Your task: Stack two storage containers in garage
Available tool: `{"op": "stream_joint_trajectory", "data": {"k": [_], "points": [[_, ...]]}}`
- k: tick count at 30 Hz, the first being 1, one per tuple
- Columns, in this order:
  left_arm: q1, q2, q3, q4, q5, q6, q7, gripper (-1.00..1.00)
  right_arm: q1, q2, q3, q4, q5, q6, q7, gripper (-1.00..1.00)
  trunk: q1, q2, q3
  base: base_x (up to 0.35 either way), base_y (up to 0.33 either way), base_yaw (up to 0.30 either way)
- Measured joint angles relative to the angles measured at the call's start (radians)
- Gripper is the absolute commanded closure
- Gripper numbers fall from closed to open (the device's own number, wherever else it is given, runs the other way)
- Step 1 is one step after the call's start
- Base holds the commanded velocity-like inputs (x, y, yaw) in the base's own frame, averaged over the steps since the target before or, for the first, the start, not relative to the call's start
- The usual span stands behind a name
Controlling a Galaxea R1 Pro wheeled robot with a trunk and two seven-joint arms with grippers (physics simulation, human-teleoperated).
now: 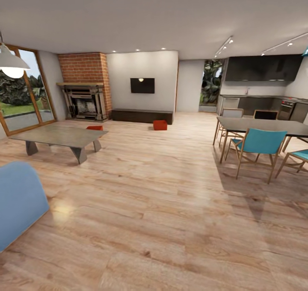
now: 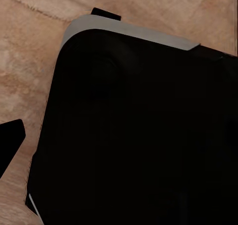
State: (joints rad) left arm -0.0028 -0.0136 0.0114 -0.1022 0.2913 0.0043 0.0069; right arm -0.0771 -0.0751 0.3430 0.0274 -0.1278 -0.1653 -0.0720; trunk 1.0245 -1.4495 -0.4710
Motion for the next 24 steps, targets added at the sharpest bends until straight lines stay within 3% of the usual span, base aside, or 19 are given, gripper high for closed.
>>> {"op": "stream_joint_trajectory", "data": {"k": [7,24], "points": [[0.0,0.001,0.0,0.0,0.005,0.011,0.0,-1.0,0.0,0.001,0.0,0.0,0.0,-0.004,0.0,-1.0,0.0,0.0,0.0,0.301,-0.126,0.0],[0.0,-0.001,0.0,0.0,0.002,0.017,-0.007,-1.0,0.0,0.004,-0.002,0.0,0.001,-0.003,0.0,-1.0,0.0,0.0,0.0,0.323,-0.007,0.0]]}}
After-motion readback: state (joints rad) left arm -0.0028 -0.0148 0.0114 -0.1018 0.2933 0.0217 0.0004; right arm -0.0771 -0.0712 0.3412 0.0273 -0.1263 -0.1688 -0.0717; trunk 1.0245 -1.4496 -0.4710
